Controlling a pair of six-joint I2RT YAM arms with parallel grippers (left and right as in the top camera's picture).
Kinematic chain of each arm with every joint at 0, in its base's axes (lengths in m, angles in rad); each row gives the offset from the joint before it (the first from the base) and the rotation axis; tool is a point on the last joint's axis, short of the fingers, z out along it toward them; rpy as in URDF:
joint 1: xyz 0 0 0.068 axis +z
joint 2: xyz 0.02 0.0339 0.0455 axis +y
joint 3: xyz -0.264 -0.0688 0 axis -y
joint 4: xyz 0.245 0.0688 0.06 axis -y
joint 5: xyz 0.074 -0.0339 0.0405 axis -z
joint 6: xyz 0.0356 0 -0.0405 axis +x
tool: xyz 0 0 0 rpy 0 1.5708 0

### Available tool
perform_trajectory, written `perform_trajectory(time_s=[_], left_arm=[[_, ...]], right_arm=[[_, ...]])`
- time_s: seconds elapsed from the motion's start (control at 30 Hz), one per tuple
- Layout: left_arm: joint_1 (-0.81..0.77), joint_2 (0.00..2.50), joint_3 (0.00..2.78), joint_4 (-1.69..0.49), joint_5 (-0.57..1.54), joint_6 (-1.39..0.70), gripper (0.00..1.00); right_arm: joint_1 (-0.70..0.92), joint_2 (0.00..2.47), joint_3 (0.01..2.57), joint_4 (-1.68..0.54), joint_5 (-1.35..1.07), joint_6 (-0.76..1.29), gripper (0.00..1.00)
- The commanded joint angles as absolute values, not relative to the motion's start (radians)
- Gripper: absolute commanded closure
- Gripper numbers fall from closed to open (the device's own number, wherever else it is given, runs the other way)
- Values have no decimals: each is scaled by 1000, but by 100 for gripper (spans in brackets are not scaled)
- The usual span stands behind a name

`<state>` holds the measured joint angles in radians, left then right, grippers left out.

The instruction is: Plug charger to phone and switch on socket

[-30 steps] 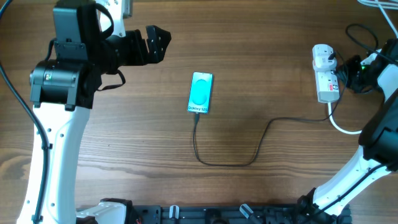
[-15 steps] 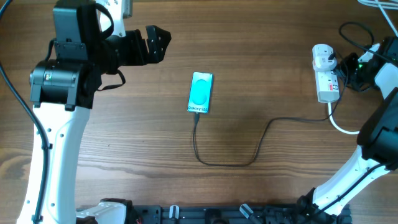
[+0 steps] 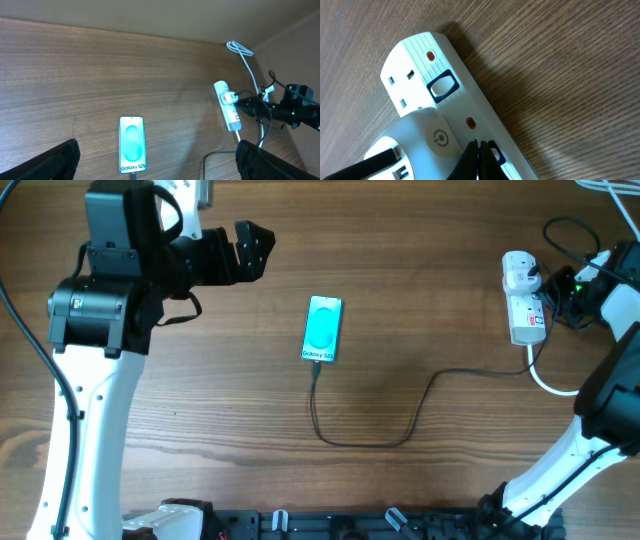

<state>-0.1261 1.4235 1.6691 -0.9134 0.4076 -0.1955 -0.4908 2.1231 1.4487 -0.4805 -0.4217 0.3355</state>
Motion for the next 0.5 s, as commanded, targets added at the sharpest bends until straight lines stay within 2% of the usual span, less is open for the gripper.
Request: perform_trajectory(time_s=[0.0,0.47], left_arm=[[-120,1424,1673,-911,395,-187,0],[-120,1424,1673,-911,395,-187,0]], right_arm=[[-455,2157,1393,-518,-439,338,96],[-458,2156,1393,-525,-441,327,96]])
